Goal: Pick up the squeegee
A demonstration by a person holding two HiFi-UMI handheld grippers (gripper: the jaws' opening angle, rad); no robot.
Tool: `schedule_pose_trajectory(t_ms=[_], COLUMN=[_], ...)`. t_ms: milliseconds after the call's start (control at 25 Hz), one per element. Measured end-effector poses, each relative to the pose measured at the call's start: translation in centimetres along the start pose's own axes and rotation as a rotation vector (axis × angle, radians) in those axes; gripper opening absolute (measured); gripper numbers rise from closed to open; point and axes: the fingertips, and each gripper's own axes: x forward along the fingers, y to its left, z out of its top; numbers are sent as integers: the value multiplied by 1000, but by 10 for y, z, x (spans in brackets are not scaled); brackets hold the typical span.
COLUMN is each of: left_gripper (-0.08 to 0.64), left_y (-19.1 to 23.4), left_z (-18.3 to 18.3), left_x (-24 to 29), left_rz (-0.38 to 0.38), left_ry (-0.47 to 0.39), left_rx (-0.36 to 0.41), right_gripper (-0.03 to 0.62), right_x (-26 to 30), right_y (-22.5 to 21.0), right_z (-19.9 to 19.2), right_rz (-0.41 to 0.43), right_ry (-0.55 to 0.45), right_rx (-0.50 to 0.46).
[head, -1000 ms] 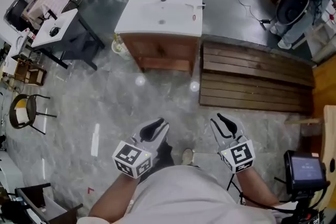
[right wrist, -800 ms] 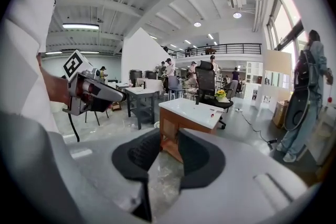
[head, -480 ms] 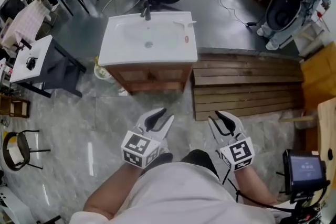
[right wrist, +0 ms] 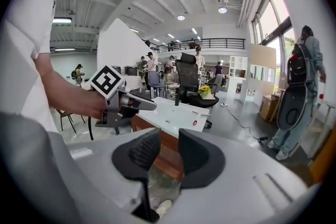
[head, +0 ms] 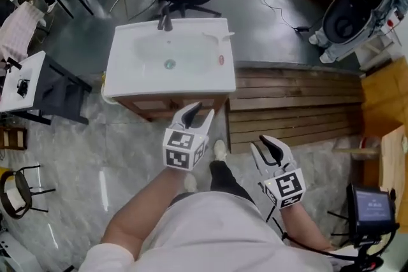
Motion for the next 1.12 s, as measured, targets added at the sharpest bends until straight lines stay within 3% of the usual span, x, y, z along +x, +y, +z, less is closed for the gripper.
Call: schedule_pose_trajectory(t_ms=[280,600,880,1120], left_gripper=[155,176,187,187], left_y=[44,87,126,155], left_z=[29,40,25,8], left_x=[134,274,349,385], left_rz=[126,258,376,440], left_ry=[67,127,182,226], left_rx=[-42,-51,-66,-81], right_gripper=[92,92,92,92], right_x=[59,83,88,86], right_y=[-98,-204,-262,-286], right_z=[26,4,-20,-38], right_rz=[34,21,-9,-34], right_ry=[-11,73,129,161], right_rx=[-12,26,64,103])
